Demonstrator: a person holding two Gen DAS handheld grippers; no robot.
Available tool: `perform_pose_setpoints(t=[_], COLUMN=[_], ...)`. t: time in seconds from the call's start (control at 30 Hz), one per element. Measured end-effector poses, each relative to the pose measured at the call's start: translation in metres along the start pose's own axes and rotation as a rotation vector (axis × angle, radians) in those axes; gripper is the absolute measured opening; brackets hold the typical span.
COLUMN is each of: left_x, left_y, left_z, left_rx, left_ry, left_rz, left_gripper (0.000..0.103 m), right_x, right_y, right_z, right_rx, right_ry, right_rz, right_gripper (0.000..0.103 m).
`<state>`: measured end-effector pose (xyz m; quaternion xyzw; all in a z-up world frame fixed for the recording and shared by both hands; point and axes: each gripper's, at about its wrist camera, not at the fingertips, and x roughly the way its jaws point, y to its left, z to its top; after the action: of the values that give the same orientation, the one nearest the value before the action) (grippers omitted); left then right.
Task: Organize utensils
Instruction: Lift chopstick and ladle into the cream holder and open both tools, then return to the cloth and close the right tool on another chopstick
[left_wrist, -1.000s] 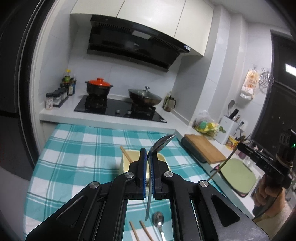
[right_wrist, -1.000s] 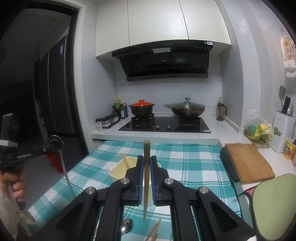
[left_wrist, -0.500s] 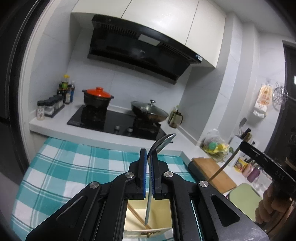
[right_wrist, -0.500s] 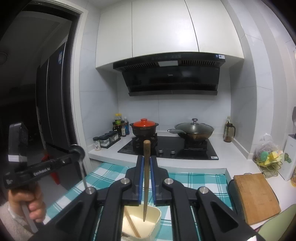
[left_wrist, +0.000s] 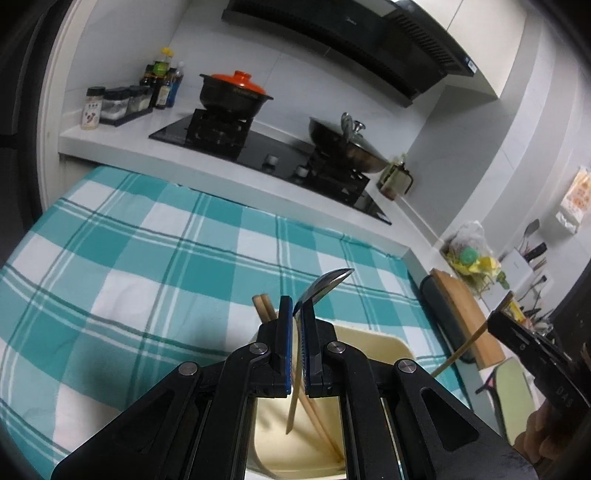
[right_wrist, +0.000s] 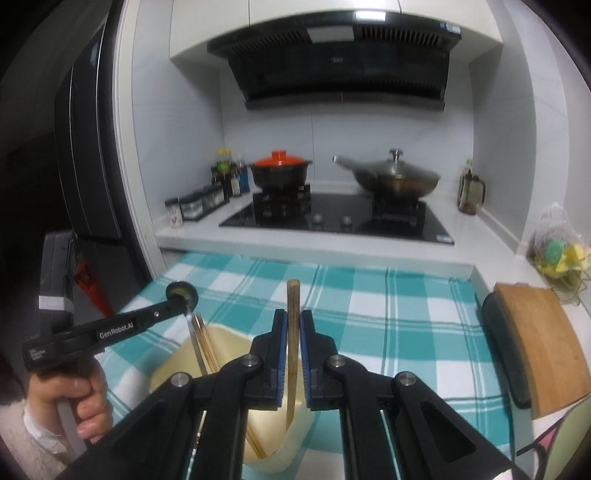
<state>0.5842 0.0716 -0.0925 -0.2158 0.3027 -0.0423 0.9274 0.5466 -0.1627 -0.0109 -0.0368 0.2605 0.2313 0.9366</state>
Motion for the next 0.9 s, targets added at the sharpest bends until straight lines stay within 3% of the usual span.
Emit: perform_pose_setpoints(t=[0.4,0.5,0.53,0.63,0.8,0.9], left_x=[0.024,0.021,0.017,-0.004,-0.073,-0.125], left_y=[-0.005,-0.004,-0.003,-0.001,0.005,0.014], left_z=[-0.001,0.004,0.006,0.013,0.018,0.006], left_rx=[0.046,0.036,0.031,0.022,0.042,0.048], left_ry=[0.080,0.094,0.089,0.065,-0.002,-0.029], left_rz=[0.033,0.014,0.013,-0.003,-0.021,-0.034], left_gripper=[0.006,0.019,0.022,0.024,0.031,0.040], right_x=[0.051,0.057,0.056,0.037,-0.018,-0.068], right_y=[-0.004,-0.006,-0.007,-0.011,-0.013,-0.012], right_z=[-0.002,-0.002,-0.001,0.002,0.008,0.005], right_rx=[0.042,0.046,0.054,0.075,0.092,0.097], right_ry=[0.115,0.136,0.141,0.112,0.045,-0.012], right_rz=[0.000,-0.017,-0.016,-0.011,-0.012,0.004], right_gripper=[0.008,0.009,0.016,0.027,0.028,0.035])
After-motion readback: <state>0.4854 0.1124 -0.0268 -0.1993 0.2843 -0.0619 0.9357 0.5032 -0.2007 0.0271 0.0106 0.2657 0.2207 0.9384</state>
